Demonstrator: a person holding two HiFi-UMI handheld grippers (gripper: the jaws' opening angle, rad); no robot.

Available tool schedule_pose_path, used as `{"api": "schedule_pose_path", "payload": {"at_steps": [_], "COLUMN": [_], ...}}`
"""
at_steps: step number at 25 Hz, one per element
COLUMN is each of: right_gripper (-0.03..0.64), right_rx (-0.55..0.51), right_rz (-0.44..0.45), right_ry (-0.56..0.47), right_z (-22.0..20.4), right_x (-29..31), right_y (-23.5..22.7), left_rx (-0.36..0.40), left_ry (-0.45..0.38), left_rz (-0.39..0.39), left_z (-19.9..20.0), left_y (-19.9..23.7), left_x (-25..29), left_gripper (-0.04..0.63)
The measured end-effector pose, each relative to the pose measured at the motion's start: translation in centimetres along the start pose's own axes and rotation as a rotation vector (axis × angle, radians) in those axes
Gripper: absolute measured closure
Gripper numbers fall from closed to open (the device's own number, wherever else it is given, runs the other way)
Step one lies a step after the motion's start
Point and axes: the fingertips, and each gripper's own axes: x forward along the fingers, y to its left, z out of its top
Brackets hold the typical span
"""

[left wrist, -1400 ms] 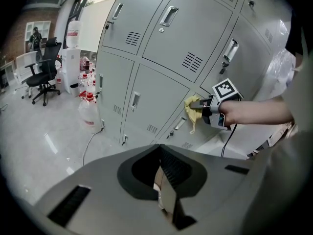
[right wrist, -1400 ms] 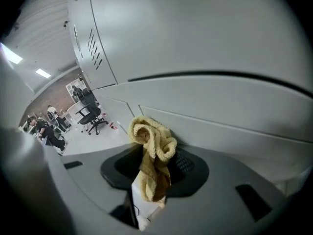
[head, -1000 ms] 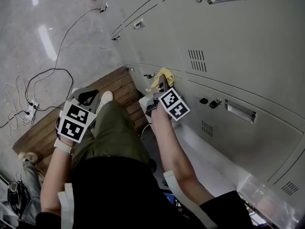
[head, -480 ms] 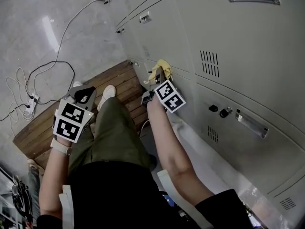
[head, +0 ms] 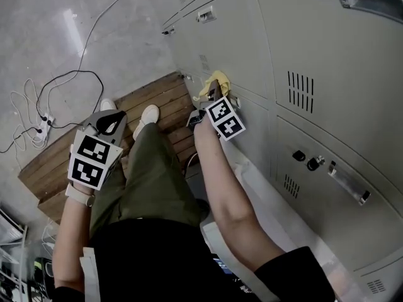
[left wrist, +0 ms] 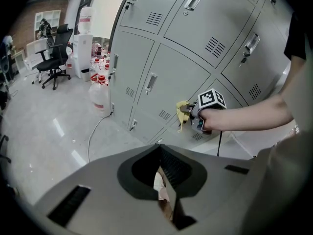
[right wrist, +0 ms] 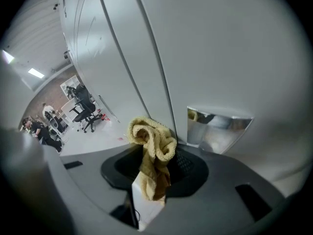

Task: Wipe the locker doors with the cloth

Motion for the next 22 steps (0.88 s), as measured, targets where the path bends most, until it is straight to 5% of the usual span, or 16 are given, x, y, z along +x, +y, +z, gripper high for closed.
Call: {"api": "schedule_pose_path", "payload": {"at_steps": [22], "right_gripper": [0.480], "right_rx": [0.055], "right_rz": [-0.078], "right_ry": [-0.046], "right_z": [-5.1], "right_x": [6.6], "right_y": [-1.4], "left_rx": [-0.054], "left_ry": [0.067], "left_rz": [0.015], "left_z": [-6.3], "left_y": [1.7], "left_x": [0.7], "left_gripper": [0.586]}}
